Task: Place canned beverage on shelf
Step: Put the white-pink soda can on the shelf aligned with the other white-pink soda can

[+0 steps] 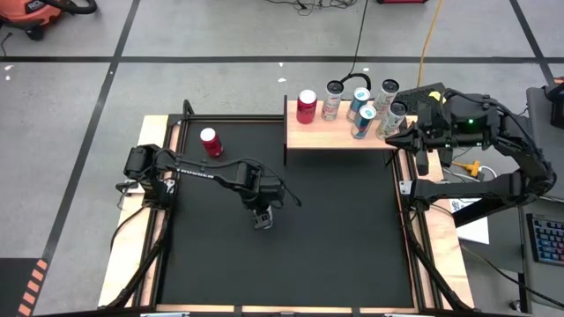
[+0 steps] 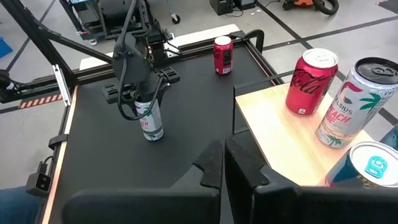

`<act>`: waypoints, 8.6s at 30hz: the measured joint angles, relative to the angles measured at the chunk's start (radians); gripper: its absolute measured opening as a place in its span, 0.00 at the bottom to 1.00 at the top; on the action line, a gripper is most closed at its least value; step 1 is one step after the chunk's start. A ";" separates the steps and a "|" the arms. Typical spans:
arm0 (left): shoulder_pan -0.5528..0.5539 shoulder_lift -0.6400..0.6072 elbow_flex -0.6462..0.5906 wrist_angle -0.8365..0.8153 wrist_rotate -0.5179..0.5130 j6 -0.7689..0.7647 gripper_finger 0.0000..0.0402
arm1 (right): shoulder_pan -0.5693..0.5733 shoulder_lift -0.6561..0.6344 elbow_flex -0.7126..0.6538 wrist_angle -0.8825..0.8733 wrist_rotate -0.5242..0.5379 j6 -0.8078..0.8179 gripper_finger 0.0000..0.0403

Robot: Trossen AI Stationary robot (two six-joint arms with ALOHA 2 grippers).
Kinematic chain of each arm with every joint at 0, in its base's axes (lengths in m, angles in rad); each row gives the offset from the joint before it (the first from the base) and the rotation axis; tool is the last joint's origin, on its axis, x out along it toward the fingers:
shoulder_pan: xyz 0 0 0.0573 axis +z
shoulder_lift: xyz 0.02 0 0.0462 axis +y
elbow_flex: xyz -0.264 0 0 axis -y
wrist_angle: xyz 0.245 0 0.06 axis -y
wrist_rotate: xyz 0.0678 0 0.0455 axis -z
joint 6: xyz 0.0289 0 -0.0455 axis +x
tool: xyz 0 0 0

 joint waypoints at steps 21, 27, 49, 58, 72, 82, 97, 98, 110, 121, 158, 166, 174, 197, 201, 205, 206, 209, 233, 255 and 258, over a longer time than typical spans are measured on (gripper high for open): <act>-0.011 0.000 0.000 0.000 -0.051 -0.101 0.72 | 0.000 0.016 0.000 -0.007 -0.001 0.066 0.00; -0.014 0.000 0.000 0.002 -0.051 -0.110 0.72 | 0.000 0.018 0.000 -0.007 -0.001 0.066 0.00; -0.056 0.000 -0.001 0.130 -0.097 -0.190 0.72 | 0.000 0.018 0.000 -0.007 0.000 0.066 0.00; -0.096 0.000 -0.001 0.098 -0.195 -0.293 0.72 | 0.000 0.018 0.000 -0.007 0.000 0.066 0.00; -0.114 0.002 -0.001 0.130 -0.213 -0.293 0.72 | 0.000 0.018 0.000 -0.007 0.000 0.066 0.00; -0.122 0.012 -0.001 0.192 -0.226 -0.292 0.72 | 0.000 0.018 0.000 -0.007 0.000 0.066 0.00; -0.122 0.011 -0.001 0.210 -0.205 -0.290 0.72 | 0.000 0.018 0.000 -0.007 0.000 0.066 0.00; -0.122 0.011 -0.001 0.209 -0.202 -0.290 0.72 | 0.000 0.018 0.000 -0.007 0.000 0.066 0.00; -0.120 0.011 -0.001 0.210 -0.178 -0.270 0.72 | 0.000 0.018 0.000 -0.007 0.000 0.066 0.00; -0.121 0.011 -0.001 0.243 -0.191 -0.227 0.60 | 0.000 0.018 0.000 -0.007 0.000 0.066 0.00; 0.004 0.009 0.204 0.146 -0.224 -0.124 0.60 | 0.000 0.017 0.000 -0.007 0.000 0.066 0.00; 0.035 0.070 0.213 0.147 -0.146 -0.072 0.62 | 0.000 0.017 0.000 -0.007 0.000 0.066 0.00; 0.034 0.226 0.313 0.147 -0.115 0.000 0.63 | 0.000 0.017 0.000 -0.007 0.000 0.066 0.00; 0.059 0.287 0.644 -0.012 -0.258 0.168 0.63 | 0.000 0.017 0.000 -0.007 0.000 0.066 0.00; 0.079 0.287 0.647 -0.014 -0.270 0.190 0.63 | 0.000 0.017 0.000 -0.007 0.000 0.066 0.00; 0.114 0.287 0.647 -0.034 -0.285 0.207 0.63 | 0.000 0.017 0.000 -0.007 0.000 0.066 0.00; 0.121 0.287 0.652 -0.043 -0.286 0.208 0.63 | 0.000 0.017 0.000 -0.007 0.000 0.066 0.00; 0.140 0.288 0.702 -0.091 -0.287 0.209 0.63 | 0.000 0.018 0.000 -0.007 0.000 0.066 0.00; 0.337 0.284 0.907 -0.077 -0.252 0.348 0.63 | 0.000 0.017 0.000 -0.006 0.000 0.066 0.00; 0.399 0.289 0.907 -0.109 -0.193 0.365 0.63 | 0.000 0.017 0.000 -0.007 0.000 0.066 0.00; 0.398 0.289 0.907 -0.111 -0.182 0.365 0.63 | 0.000 0.018 0.000 -0.006 0.000 0.066 0.00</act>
